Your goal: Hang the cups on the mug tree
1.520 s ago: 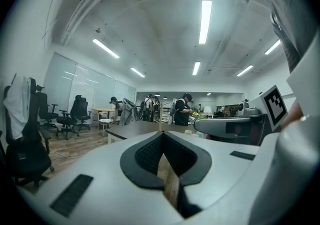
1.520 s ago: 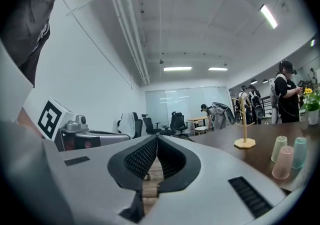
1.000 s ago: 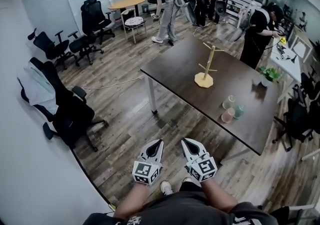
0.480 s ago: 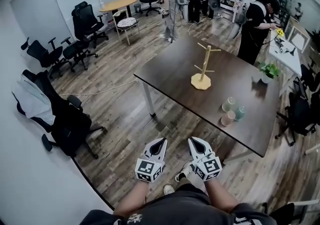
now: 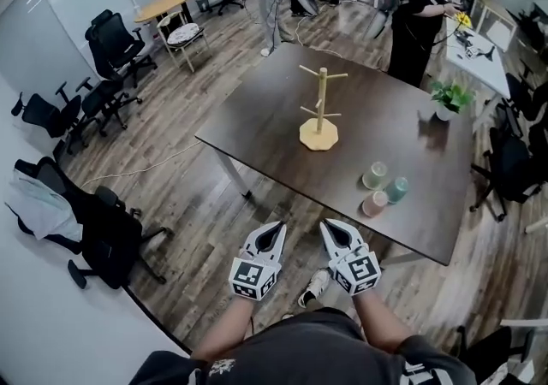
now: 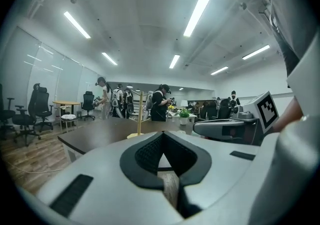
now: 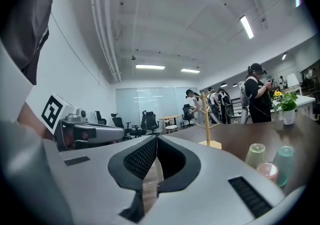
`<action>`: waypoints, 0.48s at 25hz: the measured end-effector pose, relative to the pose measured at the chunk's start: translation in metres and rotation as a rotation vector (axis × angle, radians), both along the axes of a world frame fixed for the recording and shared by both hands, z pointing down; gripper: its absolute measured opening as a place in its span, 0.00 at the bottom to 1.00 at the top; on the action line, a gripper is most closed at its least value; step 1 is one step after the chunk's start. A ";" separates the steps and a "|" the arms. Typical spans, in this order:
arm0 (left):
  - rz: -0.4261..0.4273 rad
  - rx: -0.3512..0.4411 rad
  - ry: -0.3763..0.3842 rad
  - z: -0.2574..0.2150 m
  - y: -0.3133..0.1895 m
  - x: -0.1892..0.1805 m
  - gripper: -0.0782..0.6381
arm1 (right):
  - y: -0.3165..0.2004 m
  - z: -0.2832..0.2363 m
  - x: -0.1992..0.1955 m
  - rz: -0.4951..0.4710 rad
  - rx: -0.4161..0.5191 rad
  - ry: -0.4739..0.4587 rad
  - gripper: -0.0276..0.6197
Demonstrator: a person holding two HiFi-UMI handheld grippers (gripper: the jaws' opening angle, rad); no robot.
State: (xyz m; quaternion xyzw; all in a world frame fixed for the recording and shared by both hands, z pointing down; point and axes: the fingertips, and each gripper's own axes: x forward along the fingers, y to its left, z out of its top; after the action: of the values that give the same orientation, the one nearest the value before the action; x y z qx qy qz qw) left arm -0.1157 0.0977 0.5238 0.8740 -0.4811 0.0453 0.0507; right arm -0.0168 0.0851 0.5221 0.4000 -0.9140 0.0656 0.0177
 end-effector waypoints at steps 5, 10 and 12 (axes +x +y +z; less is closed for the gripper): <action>0.064 -0.013 -0.050 0.003 -0.059 0.033 0.12 | -0.053 0.002 0.027 0.039 0.007 -0.024 0.08; 0.106 -0.001 -0.073 -0.002 -0.104 0.060 0.12 | -0.087 -0.005 0.047 0.062 0.028 -0.056 0.08; 0.114 0.002 -0.065 -0.003 -0.119 0.069 0.12 | -0.097 -0.009 0.058 0.084 0.039 -0.057 0.08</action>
State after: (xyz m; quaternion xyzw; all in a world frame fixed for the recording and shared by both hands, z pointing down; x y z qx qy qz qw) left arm -0.0464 -0.0215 0.5210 0.8981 -0.4320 0.0762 0.0314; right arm 0.0407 -0.0119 0.5129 0.4363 -0.8976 0.0600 -0.0187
